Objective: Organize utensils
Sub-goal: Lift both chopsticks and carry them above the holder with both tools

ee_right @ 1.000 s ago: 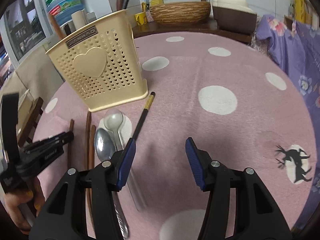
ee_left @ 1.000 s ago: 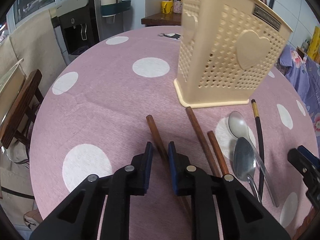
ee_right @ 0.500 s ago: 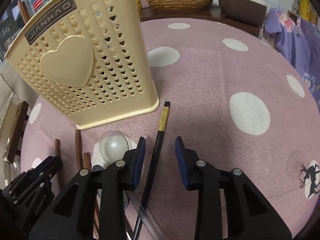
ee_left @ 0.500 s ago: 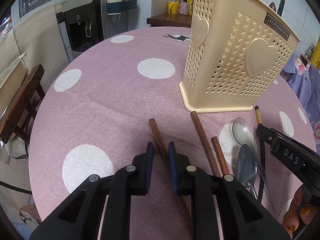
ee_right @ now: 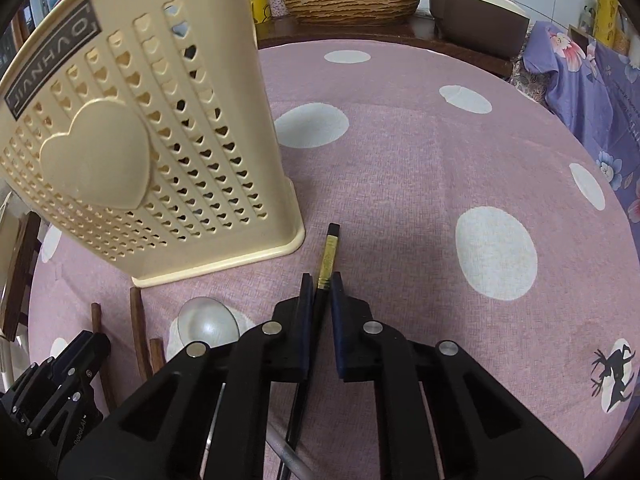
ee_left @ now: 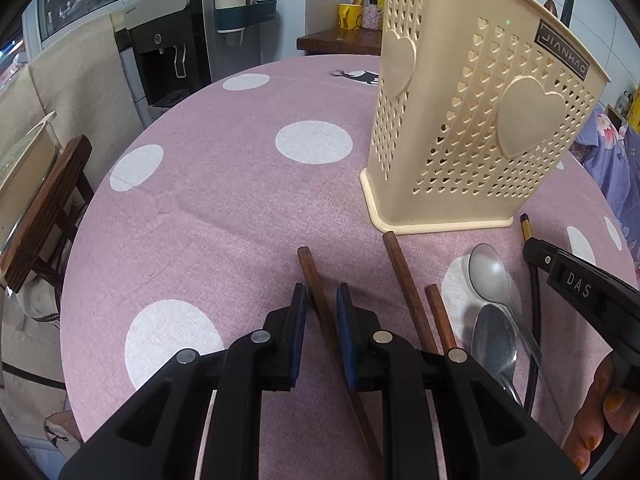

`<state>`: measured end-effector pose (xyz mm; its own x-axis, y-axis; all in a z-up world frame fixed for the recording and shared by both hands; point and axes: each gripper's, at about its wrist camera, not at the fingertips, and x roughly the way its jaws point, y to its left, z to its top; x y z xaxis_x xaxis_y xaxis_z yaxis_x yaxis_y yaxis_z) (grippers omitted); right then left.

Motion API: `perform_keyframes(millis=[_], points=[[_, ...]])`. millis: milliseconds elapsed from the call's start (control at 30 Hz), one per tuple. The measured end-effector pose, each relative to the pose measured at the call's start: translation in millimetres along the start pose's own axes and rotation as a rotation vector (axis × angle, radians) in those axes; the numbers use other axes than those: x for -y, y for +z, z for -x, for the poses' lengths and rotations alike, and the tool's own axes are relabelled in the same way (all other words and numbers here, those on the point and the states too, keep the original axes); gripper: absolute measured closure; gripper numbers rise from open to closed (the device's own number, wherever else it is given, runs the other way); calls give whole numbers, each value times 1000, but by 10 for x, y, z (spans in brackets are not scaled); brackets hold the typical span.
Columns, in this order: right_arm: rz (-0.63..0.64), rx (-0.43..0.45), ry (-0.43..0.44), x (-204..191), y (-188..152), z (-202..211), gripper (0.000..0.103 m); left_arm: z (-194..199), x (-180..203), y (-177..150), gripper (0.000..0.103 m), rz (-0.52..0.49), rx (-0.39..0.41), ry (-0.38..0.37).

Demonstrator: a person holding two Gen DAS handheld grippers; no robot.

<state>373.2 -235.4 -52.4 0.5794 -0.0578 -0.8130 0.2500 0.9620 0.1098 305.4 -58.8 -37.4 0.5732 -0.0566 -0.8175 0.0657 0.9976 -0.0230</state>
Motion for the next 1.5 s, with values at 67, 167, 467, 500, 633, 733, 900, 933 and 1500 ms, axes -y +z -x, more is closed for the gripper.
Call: perform_keyframes(millis=[67,167,467,500,633,733,900,933,1500], points=[[-2,1,1,6,-1,2,94,-1,-5,13,87,8,-3,-1],[-19,3,12,36,-1,6,94,3,-6,11,88,14,-1,1],[-73,33,57,179,12,48,94,1,-78,19,93,65,1,-24],[-79,39,61,193,16,66,95,0,-90,20,93,73,2,-32],[-94,76,78,257,12,191,95,4,-139,32,93,103,10,-68],[-99,115,80,302,4,317,95,61,-133,47,93,106,34,-80],[-91,205,83,379,-23,642,95,256,-119,66,95,105,91,-93],[-87,223,83,391,-28,711,95,302,-112,69,95,101,104,-97],[-5,415,183,576,-260,1857,95,1118,-222,104,95,97,288,-203]])
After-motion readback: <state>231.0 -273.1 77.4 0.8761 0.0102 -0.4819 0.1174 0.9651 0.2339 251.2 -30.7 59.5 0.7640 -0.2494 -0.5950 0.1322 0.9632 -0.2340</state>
